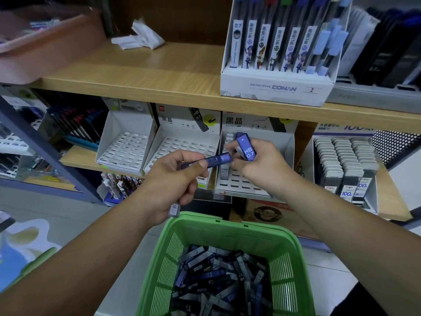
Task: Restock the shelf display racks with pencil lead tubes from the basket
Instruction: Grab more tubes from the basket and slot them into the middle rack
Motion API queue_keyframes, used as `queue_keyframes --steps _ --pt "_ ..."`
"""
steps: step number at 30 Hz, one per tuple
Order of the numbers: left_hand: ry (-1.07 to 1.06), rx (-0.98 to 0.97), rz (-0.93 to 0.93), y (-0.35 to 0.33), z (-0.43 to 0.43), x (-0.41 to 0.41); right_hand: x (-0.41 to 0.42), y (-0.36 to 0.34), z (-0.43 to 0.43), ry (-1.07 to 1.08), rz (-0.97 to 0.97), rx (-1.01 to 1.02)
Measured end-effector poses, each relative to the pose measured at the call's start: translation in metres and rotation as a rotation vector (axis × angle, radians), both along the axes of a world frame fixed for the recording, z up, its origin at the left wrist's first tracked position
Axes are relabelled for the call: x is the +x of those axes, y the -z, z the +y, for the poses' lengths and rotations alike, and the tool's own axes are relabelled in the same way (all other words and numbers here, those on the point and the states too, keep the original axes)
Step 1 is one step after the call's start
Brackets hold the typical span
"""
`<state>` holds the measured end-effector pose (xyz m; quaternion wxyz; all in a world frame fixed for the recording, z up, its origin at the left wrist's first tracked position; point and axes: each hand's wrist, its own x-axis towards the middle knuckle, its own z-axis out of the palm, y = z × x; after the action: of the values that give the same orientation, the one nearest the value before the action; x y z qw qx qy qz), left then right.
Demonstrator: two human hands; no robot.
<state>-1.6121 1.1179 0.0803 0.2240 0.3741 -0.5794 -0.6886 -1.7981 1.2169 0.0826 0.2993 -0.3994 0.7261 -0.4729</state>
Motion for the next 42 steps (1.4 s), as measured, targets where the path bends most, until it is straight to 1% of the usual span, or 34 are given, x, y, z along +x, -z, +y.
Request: queue_keyframes --steps 3,5,8,10,11,12,14,15,17,19,21,24,29,34,39,42 --pt "0.005 0.148 0.090 -0.002 0.002 -0.008 -0.001 -0.010 0.008 -0.077 -0.200 -0.031" --pt "0.025 0.176 0.106 -0.001 0.004 -0.014 -0.003 -0.013 0.013 -0.084 -0.276 -0.048" --pt "0.057 0.140 0.019 0.002 0.008 -0.025 -0.010 -0.015 0.018 0.000 -0.307 -0.079" --pt "0.072 0.107 -0.062 0.008 0.012 -0.032 -0.019 -0.012 0.020 0.109 -0.253 -0.087" --pt "0.097 0.046 -0.120 0.013 0.013 -0.035 -0.024 -0.010 0.020 0.171 -0.175 -0.085" --pt "0.148 -0.074 -0.199 0.019 0.015 -0.036 -0.030 -0.007 0.019 0.224 -0.078 -0.085" --pt "0.286 -0.408 -0.354 0.033 0.017 -0.039 -0.041 -0.001 0.017 0.286 0.058 -0.093" --pt "0.333 -0.525 -0.398 0.040 0.017 -0.040 -0.046 0.002 0.016 0.304 0.085 -0.090" --pt "0.363 -0.628 -0.456 0.052 0.018 -0.044 -0.053 0.006 0.013 0.326 0.142 -0.058" --pt "0.330 -0.667 -0.479 0.061 0.016 -0.048 -0.057 0.009 0.011 0.328 0.229 -0.018" --pt "0.269 -0.660 -0.454 0.069 0.014 -0.050 -0.059 0.012 0.006 0.335 0.296 -0.004" --pt "0.212 -0.636 -0.401 0.074 0.014 -0.051 -0.059 0.018 -0.003 0.351 0.299 -0.003" --pt "0.213 -0.549 -0.369 0.077 0.011 -0.050 -0.055 0.028 -0.012 0.297 0.395 0.070" --pt "0.254 -0.513 -0.392 0.078 0.007 -0.042 -0.049 0.027 -0.012 0.300 0.458 0.023" --pt "0.151 -0.271 -0.301 0.051 0.004 -0.037 -0.049 0.025 -0.015 0.258 0.507 0.005" --pt "0.070 -0.208 -0.206 0.031 0.002 -0.035 -0.049 0.025 -0.016 0.246 0.527 0.027"
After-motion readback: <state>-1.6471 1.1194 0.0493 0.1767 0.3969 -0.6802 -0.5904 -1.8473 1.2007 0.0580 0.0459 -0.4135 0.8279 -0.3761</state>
